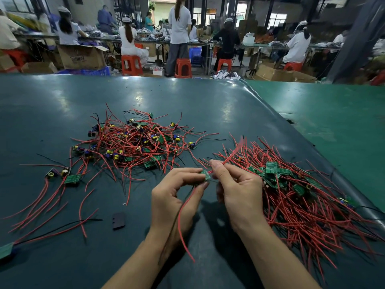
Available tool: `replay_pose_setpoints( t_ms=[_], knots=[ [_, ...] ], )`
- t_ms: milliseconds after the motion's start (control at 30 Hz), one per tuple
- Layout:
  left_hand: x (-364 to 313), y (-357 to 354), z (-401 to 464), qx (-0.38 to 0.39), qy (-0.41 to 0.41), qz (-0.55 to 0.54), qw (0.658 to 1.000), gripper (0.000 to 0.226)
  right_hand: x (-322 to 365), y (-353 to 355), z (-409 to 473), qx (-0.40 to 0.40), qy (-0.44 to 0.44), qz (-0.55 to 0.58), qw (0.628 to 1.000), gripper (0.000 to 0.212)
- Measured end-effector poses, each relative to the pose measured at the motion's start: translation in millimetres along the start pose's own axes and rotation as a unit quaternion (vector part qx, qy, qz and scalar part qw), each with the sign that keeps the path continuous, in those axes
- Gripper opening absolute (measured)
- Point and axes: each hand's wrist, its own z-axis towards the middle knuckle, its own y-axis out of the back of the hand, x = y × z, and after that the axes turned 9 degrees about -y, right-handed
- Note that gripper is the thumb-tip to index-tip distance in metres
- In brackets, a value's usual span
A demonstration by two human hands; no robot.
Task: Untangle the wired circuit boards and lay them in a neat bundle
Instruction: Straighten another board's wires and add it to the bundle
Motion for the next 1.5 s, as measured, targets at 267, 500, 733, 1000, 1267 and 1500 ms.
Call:
replay_pose_setpoints(
  t_ms=[267,500,733,1000,1267,1500],
  knots=[
    [-21,-1,2,-0.006,-0.056,0.081,0.995,0.011,7,7,8,-0.093,0.042,0.015,0.995,0.012],
    [-24,-1,0,0.001,-0.057,0.044,0.997,0.010,16,19,19,-0.153,-0.008,0.098,0.983,0.007],
    [-18,7,1,-0.021,0.002,-0.016,1.000,0.009,23,28,21,-0.163,0.017,0.108,0.981,0.015],
    [-16,9,12,-0.125,0.171,-0.083,0.974,0.017,20,15,14,-0.073,-0.013,0.161,0.984,0.050],
    [-12,13,17,-0.095,0.255,-0.246,0.930,0.019,4,-5,-13,0.235,-0.097,-0.001,0.967,0.049],
    [-13,18,20,-0.068,0.294,-0.234,0.924,0.043,1,-3,-16,0.185,0.090,-0.157,0.966,0.031]
  ],
)
